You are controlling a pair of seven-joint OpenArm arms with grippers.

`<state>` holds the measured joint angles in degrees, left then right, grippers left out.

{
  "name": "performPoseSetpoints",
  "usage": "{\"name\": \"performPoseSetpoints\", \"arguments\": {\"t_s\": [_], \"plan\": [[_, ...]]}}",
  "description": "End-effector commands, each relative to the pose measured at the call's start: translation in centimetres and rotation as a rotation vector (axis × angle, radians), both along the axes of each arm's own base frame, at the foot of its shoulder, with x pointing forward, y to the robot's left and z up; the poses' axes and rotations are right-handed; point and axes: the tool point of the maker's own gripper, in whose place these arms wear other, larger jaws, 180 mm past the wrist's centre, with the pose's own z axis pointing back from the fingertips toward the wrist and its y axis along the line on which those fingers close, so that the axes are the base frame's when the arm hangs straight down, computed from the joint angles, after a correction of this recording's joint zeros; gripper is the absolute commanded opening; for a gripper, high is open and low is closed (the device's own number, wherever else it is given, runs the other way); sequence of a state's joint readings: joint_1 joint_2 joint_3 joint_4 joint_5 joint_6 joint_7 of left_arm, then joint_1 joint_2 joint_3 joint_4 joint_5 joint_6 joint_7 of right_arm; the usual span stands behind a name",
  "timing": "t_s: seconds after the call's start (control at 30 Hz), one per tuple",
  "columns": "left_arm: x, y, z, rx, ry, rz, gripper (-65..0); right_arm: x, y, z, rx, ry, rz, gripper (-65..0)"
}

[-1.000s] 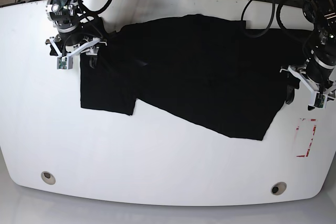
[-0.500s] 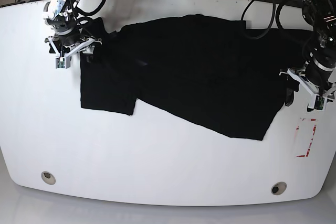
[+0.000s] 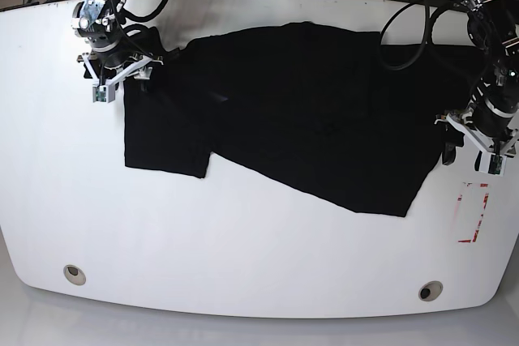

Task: Layout the t-shirt on the table in an organized manner, then fold the t-shirt properly
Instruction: 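Move the left gripper along the t-shirt edge to its hem corner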

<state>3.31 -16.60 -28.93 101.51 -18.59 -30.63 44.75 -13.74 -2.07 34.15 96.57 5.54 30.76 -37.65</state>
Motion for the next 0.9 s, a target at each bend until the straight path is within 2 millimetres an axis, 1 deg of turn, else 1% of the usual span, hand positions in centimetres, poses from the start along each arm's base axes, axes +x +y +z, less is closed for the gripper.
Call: {"name": "performPoseSetpoints", "arguments": {"t_s": [0.0, 0.17, 0.3, 0.37, 0.43, 0.47, 0.5, 0.63, 0.73, 0.77, 0.87], "plan": [[1.1, 0.6, 2.0, 0.005, -0.063, 0.006, -25.8, 0.8, 1.2, 0.6, 0.017, -0.032, 0.026, -20.5], [1.8, 1.0, 1.7, -0.017, -0.060, 0.021, -25.8, 1.2, 2.6, 0.5, 0.029, -0.033, 0.062, -20.5], [2.4, 1.6, 1.2, -0.044, -0.053, 0.049, -25.8, 1.4, 3.0, 0.5, 0.036, -0.035, 0.067, -20.8], [2.7, 1.9, 1.0, -0.058, -0.049, 0.065, -25.8, 1.4, 3.0, 0.5, 0.036, -0.035, 0.067, -22.4], [3.0, 2.1, 0.7, -0.072, -0.045, 0.077, -25.8, 1.4, 3.0, 0.5, 0.036, -0.035, 0.067, -26.2], [3.4, 2.3, 0.6, -0.086, -0.043, 0.086, -25.8, 1.5, 3.0, 0.5, 0.036, -0.036, 0.067, -30.9], [3.7, 2.4, 0.6, -0.092, -0.043, 0.089, -25.8, 1.5, 3.0, 0.5, 0.036, -0.036, 0.068, -34.2], [4.8, 2.9, -0.1, -0.134, -0.032, 0.109, -25.8, 1.9, 3.1, 0.7, 0.036, -0.046, 0.070, -52.5], [5.7, 3.2, -0.7, -0.170, -0.021, 0.123, -25.8, 2.1, 3.1, 0.8, 0.031, -0.046, 0.074, -63.7], [5.9, 3.2, -0.8, -0.180, -0.018, 0.127, -25.8, 2.1, 3.1, 0.8, 0.031, -0.046, 0.074, -65.0], [7.1, 3.3, -1.7, -0.217, 0.005, 0.137, -25.8, 2.1, 3.1, 0.9, 0.033, -0.047, 0.076, -64.4]]}}
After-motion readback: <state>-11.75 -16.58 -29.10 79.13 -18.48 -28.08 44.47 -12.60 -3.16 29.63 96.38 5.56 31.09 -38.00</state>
